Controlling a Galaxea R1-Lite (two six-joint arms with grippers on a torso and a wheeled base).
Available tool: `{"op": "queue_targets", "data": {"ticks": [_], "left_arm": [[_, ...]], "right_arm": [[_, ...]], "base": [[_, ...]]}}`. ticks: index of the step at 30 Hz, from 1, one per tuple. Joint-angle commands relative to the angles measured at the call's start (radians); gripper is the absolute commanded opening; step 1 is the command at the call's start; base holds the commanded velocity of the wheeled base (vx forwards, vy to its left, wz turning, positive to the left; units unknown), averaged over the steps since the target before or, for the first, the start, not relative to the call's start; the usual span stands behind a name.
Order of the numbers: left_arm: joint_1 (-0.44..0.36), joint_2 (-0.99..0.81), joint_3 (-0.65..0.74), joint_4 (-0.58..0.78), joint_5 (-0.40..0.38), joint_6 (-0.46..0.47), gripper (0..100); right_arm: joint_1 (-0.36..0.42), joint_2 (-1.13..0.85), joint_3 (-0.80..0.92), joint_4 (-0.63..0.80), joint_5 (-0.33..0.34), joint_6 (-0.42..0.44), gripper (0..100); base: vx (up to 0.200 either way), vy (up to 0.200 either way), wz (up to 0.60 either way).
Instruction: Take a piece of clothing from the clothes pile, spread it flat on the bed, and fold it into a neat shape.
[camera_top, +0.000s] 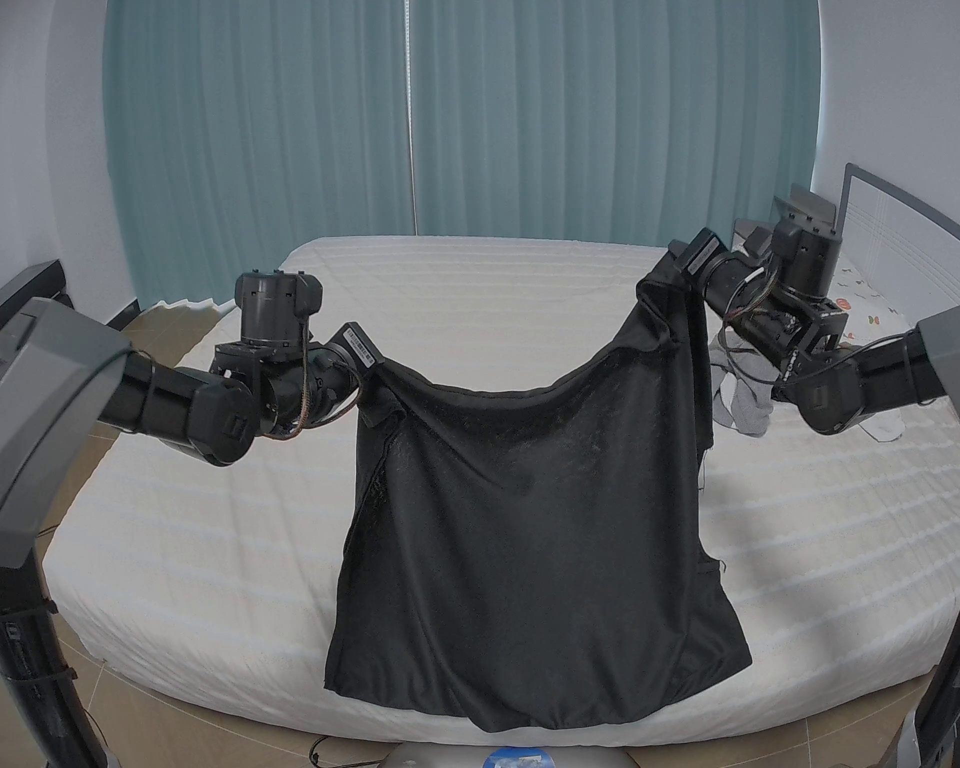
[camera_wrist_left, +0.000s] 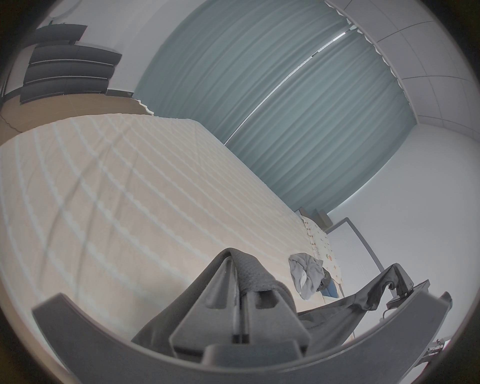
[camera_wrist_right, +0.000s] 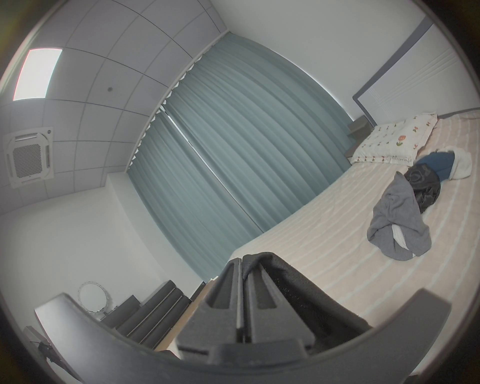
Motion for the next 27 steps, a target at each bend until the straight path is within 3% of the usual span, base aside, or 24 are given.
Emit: {"op": "queue_targets", "data": {"ticks": [1, 4, 13, 25, 26, 27], "left_arm": [[0.005, 0.117, -0.022, -0.036, 0.010, 0.000, 0], [0.011, 0.148, -0.050, -0.037, 0.013, 0.000, 0], [0.014, 0.193, -0.079, -0.040, 0.013, 0.002, 0], [0.022, 0.283, -0.108, -0.080, 0.014, 0.002, 0], [0.022, 0.291, -0.113, -0.082, 0.014, 0.002, 0], [0.022, 0.298, -0.116, -0.085, 0.016, 0.002, 0]], "right_arm": [[-0.010, 0.112, -0.008, -0.021, -0.015, 0.001, 0], [-0.010, 0.161, -0.023, -0.041, -0.049, -0.001, 0], [-0.016, 0.224, -0.045, -0.061, -0.052, 0.001, 0], [-0.024, 0.327, -0.048, -0.090, -0.052, 0.002, 0], [-0.022, 0.337, -0.048, -0.090, -0.052, 0.002, 100], [-0.022, 0.345, -0.049, -0.090, -0.050, 0.001, 100]], "base": [[0.000, 0.000, 0.00], [0.000, 0.000, 0.00], [0.200, 0.000, 0.00], [0.000, 0.000, 0.00], [0.000, 0.000, 0.00], [0.000, 0.000, 0.00]]}}
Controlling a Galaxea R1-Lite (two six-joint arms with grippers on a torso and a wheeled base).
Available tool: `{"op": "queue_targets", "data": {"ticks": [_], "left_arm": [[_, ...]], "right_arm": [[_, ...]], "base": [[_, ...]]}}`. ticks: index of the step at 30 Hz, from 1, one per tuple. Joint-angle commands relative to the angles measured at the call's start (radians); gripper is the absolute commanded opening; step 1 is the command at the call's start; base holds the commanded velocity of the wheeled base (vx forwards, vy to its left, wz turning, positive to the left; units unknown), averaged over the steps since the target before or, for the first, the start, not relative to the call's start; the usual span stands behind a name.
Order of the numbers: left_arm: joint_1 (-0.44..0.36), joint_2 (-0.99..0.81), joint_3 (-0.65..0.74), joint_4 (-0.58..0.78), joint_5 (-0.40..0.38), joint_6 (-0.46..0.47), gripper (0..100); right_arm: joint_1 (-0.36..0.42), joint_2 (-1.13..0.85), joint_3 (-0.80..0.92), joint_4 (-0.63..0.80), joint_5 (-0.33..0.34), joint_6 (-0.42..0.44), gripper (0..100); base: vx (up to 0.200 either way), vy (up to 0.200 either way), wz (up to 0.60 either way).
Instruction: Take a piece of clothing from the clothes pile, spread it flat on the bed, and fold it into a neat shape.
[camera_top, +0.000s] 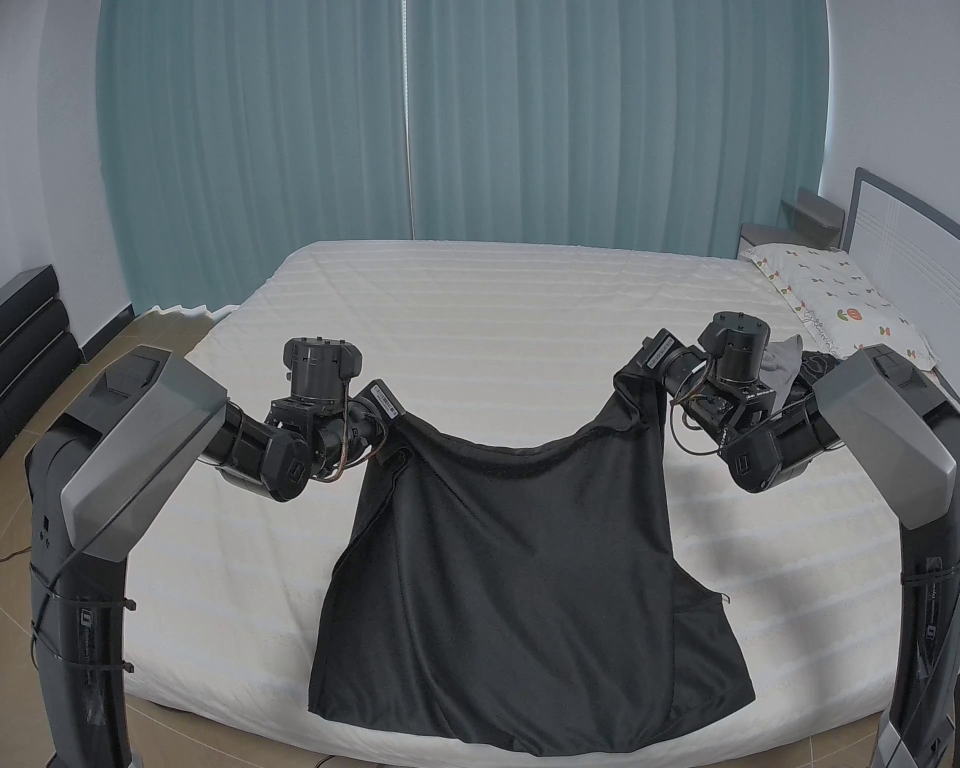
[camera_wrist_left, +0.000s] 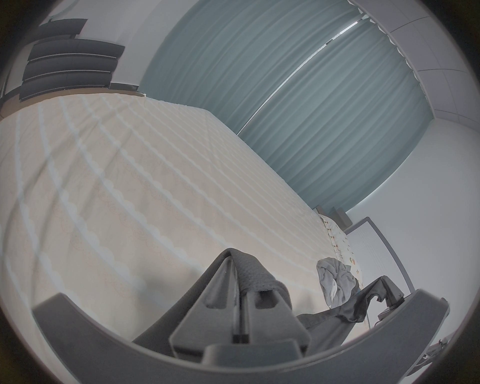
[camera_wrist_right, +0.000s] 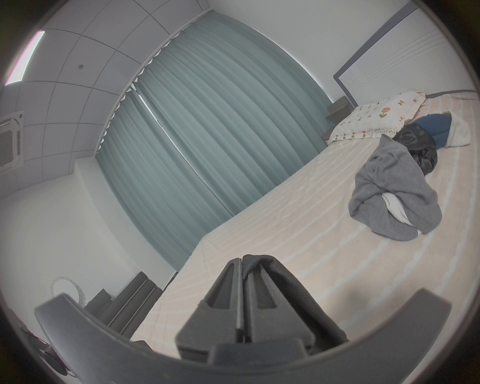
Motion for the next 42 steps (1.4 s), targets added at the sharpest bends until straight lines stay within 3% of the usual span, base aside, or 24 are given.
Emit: {"op": "queue_targets", "data": {"ticks": [1, 2, 9, 11, 15, 18, 21, 23, 26, 31, 33, 42], "left_arm": [[0.002, 0.047, -0.016, -0.007, 0.001, -0.001, 0], [0.002, 0.055, -0.022, -0.006, 0.001, -0.003, 100], [0.034, 0.092, -0.032, -0.007, 0.032, -0.006, 100], [0.060, 0.119, -0.059, 0.006, 0.078, -0.003, 100], [0.097, 0.147, -0.084, 0.039, 0.098, 0.000, 100], [0.123, 0.153, -0.087, 0.051, 0.095, -0.001, 100], [0.140, 0.158, -0.079, 0.054, 0.087, -0.001, 100], [0.143, 0.158, -0.078, 0.059, 0.086, -0.001, 100], [0.143, 0.150, -0.061, 0.109, 0.046, 0.002, 100], [0.143, 0.063, 0.037, 0.151, -0.163, 0.000, 100], [0.143, 0.033, 0.053, 0.152, -0.203, 0.000, 100], [0.167, 0.009, 0.051, 0.172, -0.215, 0.031, 100]], "right_arm": [[0.000, 0.058, -0.006, -0.001, 0.002, -0.001, 100], [0.001, 0.070, -0.008, -0.001, 0.002, -0.003, 100], [-0.025, 0.121, 0.018, 0.021, 0.002, -0.018, 100], [-0.065, 0.118, 0.040, 0.056, 0.002, -0.043, 100], [-0.109, 0.107, 0.063, 0.059, 0.019, -0.035, 100], [-0.140, 0.069, 0.114, 0.053, 0.056, -0.006, 100], [-0.161, 0.018, 0.186, 0.065, 0.157, 0.062, 100], [-0.166, 0.018, 0.189, 0.064, 0.162, 0.066, 100], [-0.181, 0.023, 0.193, 0.055, 0.165, 0.074, 100], [-0.174, 0.021, 0.255, 0.050, 0.174, 0.132, 100], [-0.169, 0.019, 0.279, 0.030, 0.177, 0.157, 100], [-0.169, 0.023, 0.374, -0.093, 0.228, 0.218, 100]], "base": [[0.000, 0.000, 0.00], [0.000, 0.000, 0.00], [0.000, 0.000, 0.00], [0.000, 0.000, 0.00], [0.000, 0.000, 0.00], [0.000, 0.000, 0.00], [0.000, 0.000, 0.00], [0.000, 0.000, 0.00], [0.000, 0.000, 0.00], [0.000, 0.000, 0.00], [0.000, 0.000, 0.00], [0.000, 0.000, 0.00]]}}
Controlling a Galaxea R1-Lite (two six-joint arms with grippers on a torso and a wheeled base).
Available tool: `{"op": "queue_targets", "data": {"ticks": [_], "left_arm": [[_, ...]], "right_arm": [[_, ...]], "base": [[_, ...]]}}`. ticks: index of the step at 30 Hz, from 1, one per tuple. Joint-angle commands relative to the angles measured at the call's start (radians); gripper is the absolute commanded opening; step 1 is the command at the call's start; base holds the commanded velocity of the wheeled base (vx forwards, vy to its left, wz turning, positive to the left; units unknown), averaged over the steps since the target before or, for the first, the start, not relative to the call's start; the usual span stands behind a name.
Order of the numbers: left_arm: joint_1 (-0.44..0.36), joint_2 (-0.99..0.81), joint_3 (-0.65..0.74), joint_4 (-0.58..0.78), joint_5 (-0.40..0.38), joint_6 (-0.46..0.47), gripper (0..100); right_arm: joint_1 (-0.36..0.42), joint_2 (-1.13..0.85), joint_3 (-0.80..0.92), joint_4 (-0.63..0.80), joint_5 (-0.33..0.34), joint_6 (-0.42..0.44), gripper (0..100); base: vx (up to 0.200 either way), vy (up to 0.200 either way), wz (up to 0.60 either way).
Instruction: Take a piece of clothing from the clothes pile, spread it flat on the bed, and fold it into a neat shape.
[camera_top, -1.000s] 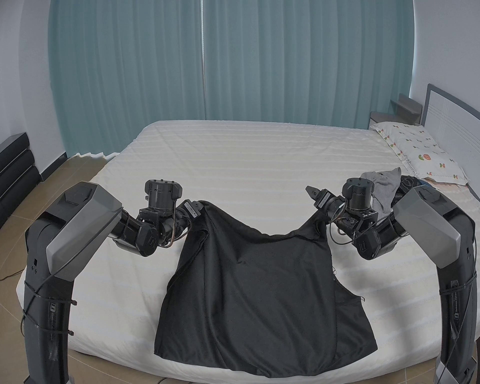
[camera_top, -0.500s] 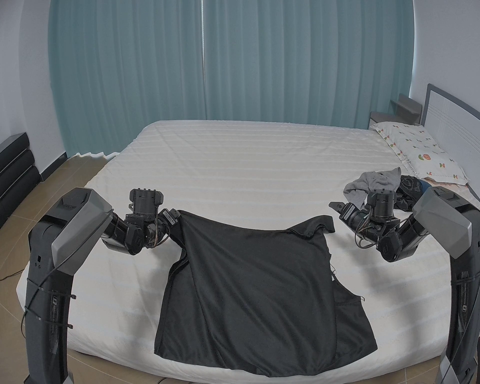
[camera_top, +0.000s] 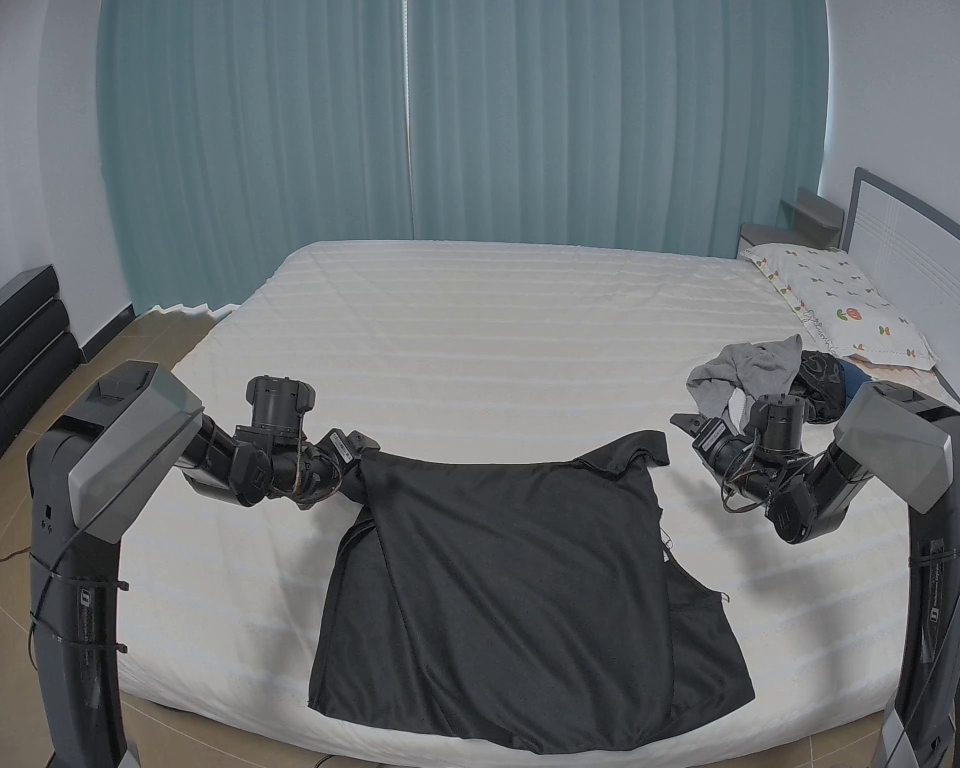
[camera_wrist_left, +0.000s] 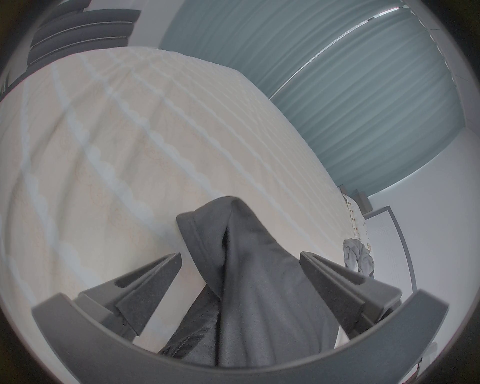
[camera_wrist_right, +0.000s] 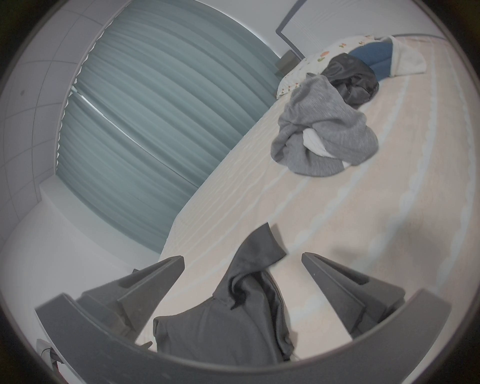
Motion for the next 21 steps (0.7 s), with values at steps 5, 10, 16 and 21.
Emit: {"op": "queue_targets", "data": {"ticks": [5, 10, 16, 21], "left_arm": [[0.020, 0.059, -0.038, -0.007, 0.015, 0.020, 100], [0.018, 0.125, -0.114, -0.002, 0.061, 0.015, 100], [0.018, 0.192, -0.180, 0.003, 0.071, 0.013, 100], [0.018, 0.234, -0.231, -0.001, 0.104, 0.012, 0]], "right_arm": [[0.008, -0.002, 0.045, -0.013, 0.014, 0.078, 100], [0.022, 0.009, 0.042, -0.013, 0.013, 0.101, 100], [0.023, 0.015, 0.039, -0.013, 0.013, 0.101, 100], [0.023, 0.018, 0.033, -0.013, 0.010, 0.101, 100]], "base": [[0.000, 0.000, 0.00], [0.000, 0.000, 0.00], [0.000, 0.000, 0.00], [0.000, 0.000, 0.00]]}}
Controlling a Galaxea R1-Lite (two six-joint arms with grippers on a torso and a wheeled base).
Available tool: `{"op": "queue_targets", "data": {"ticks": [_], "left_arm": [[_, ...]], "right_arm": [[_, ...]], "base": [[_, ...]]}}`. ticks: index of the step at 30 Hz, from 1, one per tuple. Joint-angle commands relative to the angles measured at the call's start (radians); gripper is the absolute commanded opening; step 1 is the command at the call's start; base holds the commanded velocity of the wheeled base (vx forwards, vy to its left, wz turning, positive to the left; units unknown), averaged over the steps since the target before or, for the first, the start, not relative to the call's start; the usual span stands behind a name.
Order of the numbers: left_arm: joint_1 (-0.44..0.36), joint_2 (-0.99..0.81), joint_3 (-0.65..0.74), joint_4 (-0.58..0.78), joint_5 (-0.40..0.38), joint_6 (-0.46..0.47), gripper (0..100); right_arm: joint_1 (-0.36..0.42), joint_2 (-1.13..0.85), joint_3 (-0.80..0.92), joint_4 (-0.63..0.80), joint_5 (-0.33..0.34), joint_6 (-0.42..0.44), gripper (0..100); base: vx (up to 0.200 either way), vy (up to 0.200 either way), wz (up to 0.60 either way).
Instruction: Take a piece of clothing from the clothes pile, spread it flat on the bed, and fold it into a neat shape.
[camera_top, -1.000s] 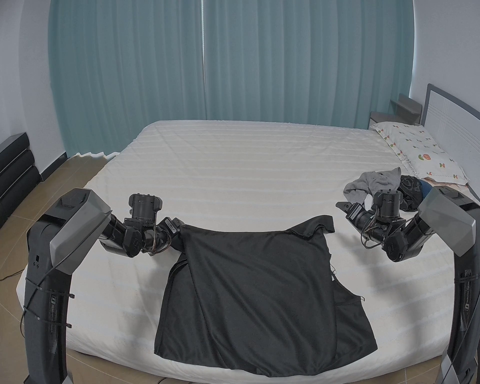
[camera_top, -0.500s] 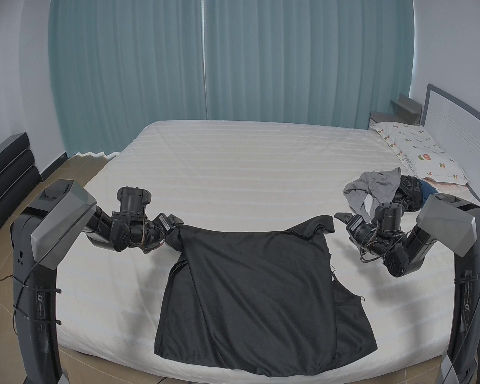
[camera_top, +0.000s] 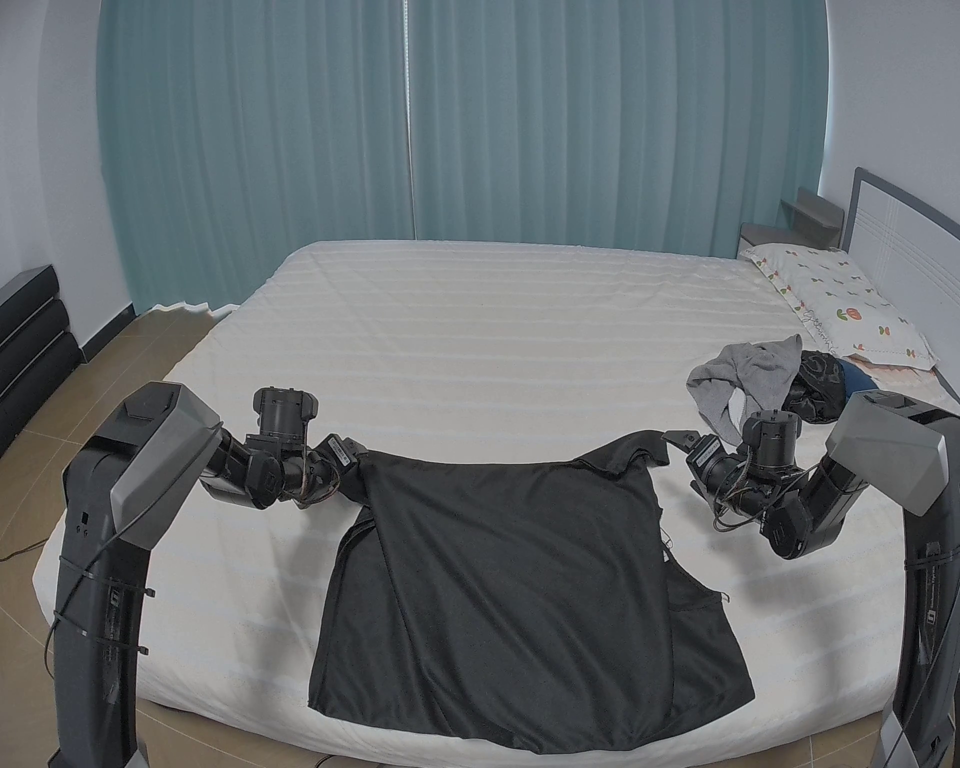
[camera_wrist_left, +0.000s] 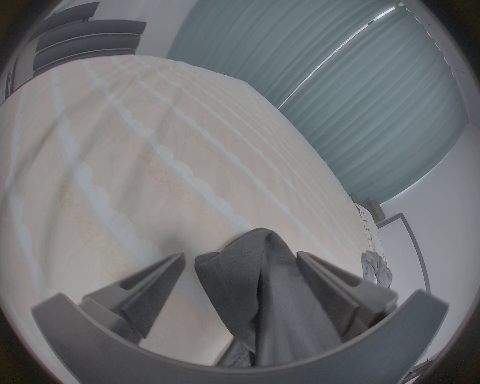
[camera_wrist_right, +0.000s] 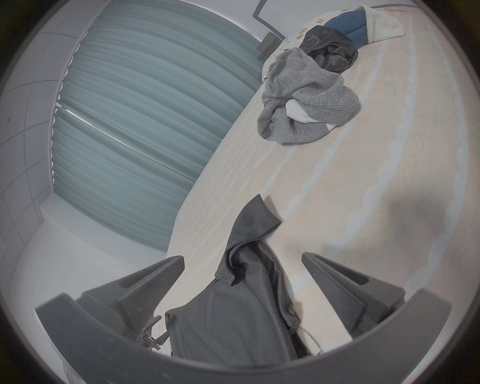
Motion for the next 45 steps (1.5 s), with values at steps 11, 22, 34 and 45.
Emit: {"op": "queue_targets", "data": {"ticks": [11, 22, 34, 45], "left_arm": [[0.013, 0.047, -0.239, -0.008, 0.187, -0.003, 0], [0.011, 0.053, -0.331, 0.000, 0.202, 0.050, 0], [0.037, 0.058, -0.381, -0.002, 0.291, 0.141, 0], [0.024, 0.059, -0.374, 0.000, 0.299, 0.145, 0]], "right_arm": [[0.001, 0.006, -0.011, 0.000, -0.007, -0.008, 100], [0.023, 0.066, -0.109, 0.024, -0.012, -0.102, 100], [0.080, 0.168, -0.226, 0.089, -0.013, -0.184, 100], [0.081, 0.222, -0.382, 0.227, -0.015, -0.237, 0]], "base": [[0.000, 0.000, 0.00], [0.000, 0.000, 0.00], [0.000, 0.000, 0.00], [0.000, 0.000, 0.00]]}}
